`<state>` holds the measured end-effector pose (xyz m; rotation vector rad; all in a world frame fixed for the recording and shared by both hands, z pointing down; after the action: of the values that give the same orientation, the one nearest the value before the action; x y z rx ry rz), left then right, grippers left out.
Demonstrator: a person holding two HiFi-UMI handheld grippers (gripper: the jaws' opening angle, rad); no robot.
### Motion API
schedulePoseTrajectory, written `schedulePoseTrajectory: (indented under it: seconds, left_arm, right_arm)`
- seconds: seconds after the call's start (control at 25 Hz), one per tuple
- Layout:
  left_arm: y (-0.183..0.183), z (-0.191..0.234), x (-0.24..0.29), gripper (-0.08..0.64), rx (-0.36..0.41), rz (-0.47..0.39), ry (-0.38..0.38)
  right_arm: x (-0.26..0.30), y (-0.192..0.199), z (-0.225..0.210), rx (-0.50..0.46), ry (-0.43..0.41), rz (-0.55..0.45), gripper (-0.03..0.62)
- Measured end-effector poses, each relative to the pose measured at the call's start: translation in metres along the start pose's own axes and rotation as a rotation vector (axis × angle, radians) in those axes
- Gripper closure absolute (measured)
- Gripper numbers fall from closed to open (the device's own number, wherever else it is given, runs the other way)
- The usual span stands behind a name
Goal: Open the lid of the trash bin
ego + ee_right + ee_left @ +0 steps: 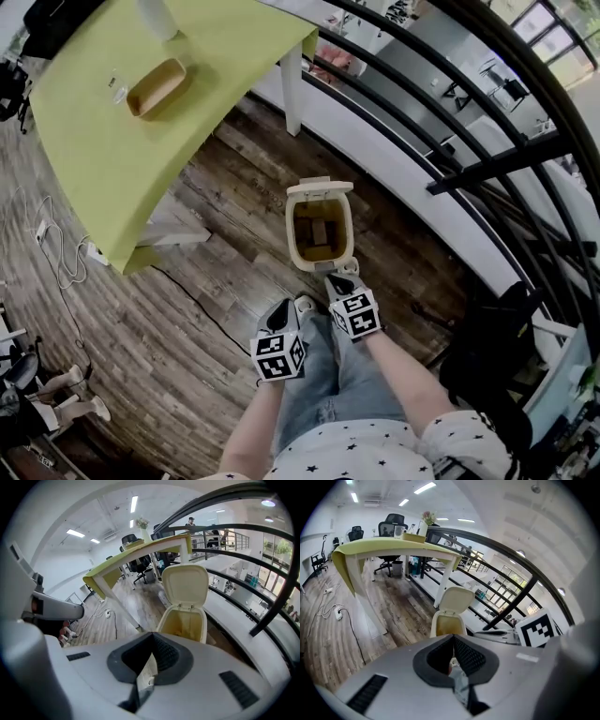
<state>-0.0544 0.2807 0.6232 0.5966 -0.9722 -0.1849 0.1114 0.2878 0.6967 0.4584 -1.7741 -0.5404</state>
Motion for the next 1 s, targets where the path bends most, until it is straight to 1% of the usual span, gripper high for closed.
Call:
schedulePoseTrajectory:
  seconds: [0.28, 0.44, 0.6, 0.84, 1.0]
  left_arm:
    - [-0.024, -0.003, -0.024, 0.545, 0.033, -0.022, 0.006]
    - [-0.033, -0.007, -0.041, 0.545, 0.047, -0.018, 0.011]
    - [-0.044, -0.014, -0.052, 0.545, 0.066, -0.041, 0.017]
    - [-0.053, -0.026, -0.075, 0.545, 0.071, -0.077, 0.025]
    - [-0.061, -0.032, -0.086, 0.545, 0.044, -0.109, 0.034]
  right_arm:
    - [-0.036, -0.029, 0.018, -0.004, -0.003, -0.053, 0.598]
    - [-0.058, -0.045, 0.033, 0.001, -0.014, -0.070, 0.598]
    - [-0.077, -0.056, 0.041, -0.004, -0.028, -0.093, 0.598]
    - [-0.109, -0.059, 0.055, -0.024, -0.046, -0.107, 0.598]
    - [-0.125, -0.071, 0.059, -0.036, -0.057, -0.129, 0.598]
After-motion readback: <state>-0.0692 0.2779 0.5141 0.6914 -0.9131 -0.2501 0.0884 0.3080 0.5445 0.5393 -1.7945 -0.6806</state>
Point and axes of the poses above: the fingertips, and each gripper's own axes: x forward along the fingers, z to its left, y out of its underside, the point moved 7 cm from there along -x, backward along the fingers, and after that the axes turned 4 degrees about y, right-handed, at the moved point
